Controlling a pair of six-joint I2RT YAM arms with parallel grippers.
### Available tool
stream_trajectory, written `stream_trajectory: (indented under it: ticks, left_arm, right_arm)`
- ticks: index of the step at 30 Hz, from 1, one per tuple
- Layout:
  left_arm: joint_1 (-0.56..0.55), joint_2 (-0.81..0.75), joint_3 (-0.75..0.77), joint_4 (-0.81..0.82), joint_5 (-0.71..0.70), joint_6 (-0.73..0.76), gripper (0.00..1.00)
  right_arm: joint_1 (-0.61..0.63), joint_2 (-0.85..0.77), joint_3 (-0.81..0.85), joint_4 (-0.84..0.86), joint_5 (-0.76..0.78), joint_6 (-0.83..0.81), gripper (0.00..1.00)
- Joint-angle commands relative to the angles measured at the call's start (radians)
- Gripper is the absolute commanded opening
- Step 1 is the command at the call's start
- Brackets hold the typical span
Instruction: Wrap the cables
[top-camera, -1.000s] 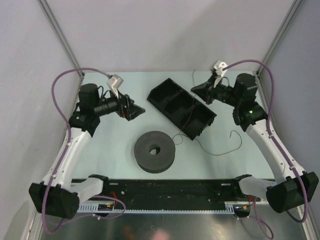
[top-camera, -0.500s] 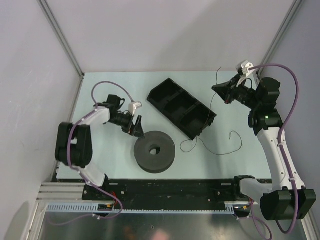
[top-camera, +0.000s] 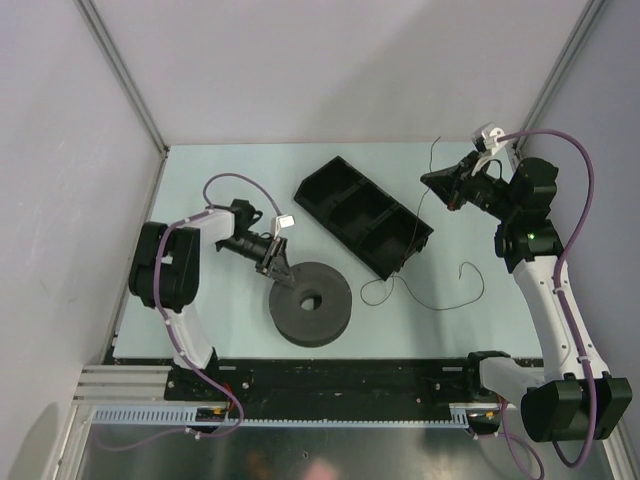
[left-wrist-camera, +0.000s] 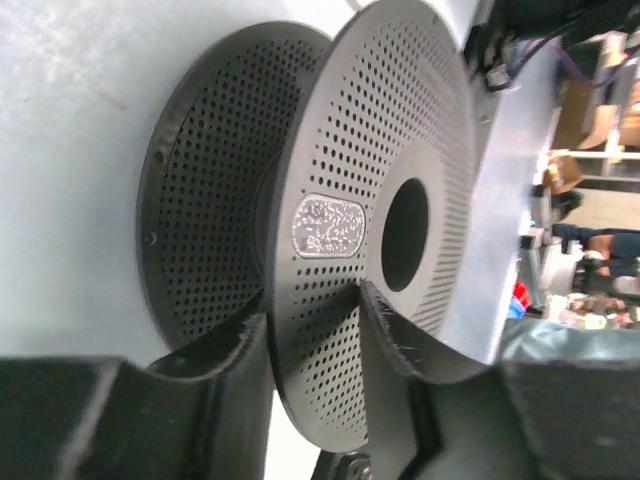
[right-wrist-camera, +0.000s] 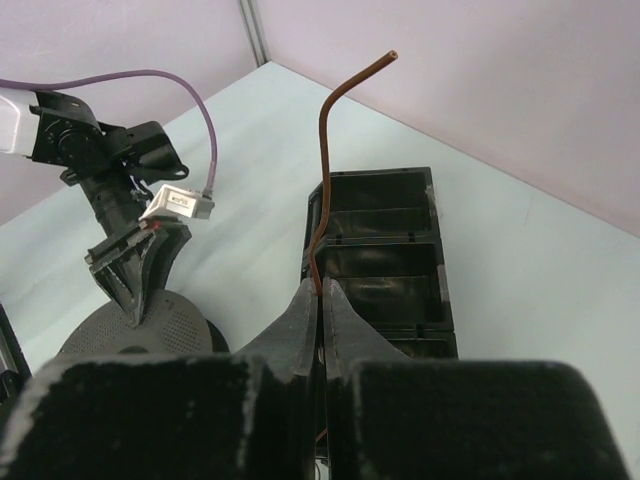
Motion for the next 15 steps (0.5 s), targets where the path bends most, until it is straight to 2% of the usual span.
stream_trajectory:
  ticks: [1, 3, 5, 10, 15]
  left_arm:
    - [-0.008, -0.048, 0.057, -0.028, 0.065, 0.037, 0.26]
    - [-0.01, -0.105, 0.07, -0.039, 0.05, 0.028, 0.09]
    - [-0.019, -0.178, 0.085, -0.052, 0.007, 0.025, 0.02]
    - [-0.112, -0.423, 0.142, -0.086, -0.165, 0.075, 0.0]
    - [-0.249, -0.615, 0.169, -0.091, -0.404, 0.181, 0.0]
  right_arm:
    - [0.005, -0.017, 0.001, 0.044, -0.016, 0.011, 0.0]
    - [0.006, -0.017, 0.001, 0.043, -0.017, 0.012, 0.0]
    - [0.008, -0.017, 0.001, 0.044, -0.02, 0.012, 0.0]
    - [0.016, -0.024, 0.001, 0.041, -0.028, -0.001, 0.0]
    - [0.033, -0.026, 0.001, 0.019, -0.033, -0.021, 0.0]
